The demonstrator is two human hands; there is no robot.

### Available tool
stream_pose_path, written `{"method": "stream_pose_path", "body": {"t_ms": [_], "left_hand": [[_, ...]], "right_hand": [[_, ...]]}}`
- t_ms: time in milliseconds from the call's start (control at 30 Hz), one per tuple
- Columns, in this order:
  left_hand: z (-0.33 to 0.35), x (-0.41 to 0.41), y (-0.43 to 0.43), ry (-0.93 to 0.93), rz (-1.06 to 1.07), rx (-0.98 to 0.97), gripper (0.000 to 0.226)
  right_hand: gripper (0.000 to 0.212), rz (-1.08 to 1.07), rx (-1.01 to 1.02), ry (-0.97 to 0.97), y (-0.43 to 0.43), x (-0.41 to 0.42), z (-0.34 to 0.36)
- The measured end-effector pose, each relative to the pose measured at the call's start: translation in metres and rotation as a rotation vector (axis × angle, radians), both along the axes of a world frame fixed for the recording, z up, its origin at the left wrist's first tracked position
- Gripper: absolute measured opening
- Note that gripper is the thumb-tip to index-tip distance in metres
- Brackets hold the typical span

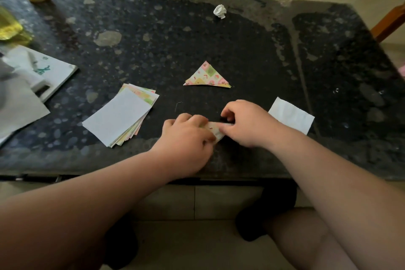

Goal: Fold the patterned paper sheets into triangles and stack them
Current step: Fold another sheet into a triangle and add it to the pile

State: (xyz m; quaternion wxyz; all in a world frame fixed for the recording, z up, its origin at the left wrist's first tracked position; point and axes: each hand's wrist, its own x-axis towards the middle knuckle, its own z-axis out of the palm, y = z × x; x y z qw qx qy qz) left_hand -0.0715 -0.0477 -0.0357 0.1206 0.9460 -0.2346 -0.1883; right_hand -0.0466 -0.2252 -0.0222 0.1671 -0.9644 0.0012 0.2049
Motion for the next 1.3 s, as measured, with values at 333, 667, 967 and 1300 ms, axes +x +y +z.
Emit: {"method": "stream_pose_path", "body": {"t_ms": [333, 667, 967, 1300], "left_hand": [[-0.002, 0.036, 0.007, 0.074, 0.205, -0.020, 0.043], [0.007, 0.036, 0.006, 0.601, 0.714, -0.841, 0.042], [0.003, 0.033, -0.005, 0.587, 0.862, -1.039, 0.018], [0.000, 0.037, -0.004, 0.467, 0.770, -0.984, 0.016]], "right_hand": [[0.011, -0.003, 0.005, 0.184, 0.008, 0.006, 0.003], [0.017, -0.430, 0.718, 0.148, -0.015, 0.003, 0.004], [0.014, -0.396, 0.753, 0.195, -0.018, 0.000, -0.002], [0.013, -0.310, 0.708, 0.247, -0.016, -0.001, 0.001]]}}
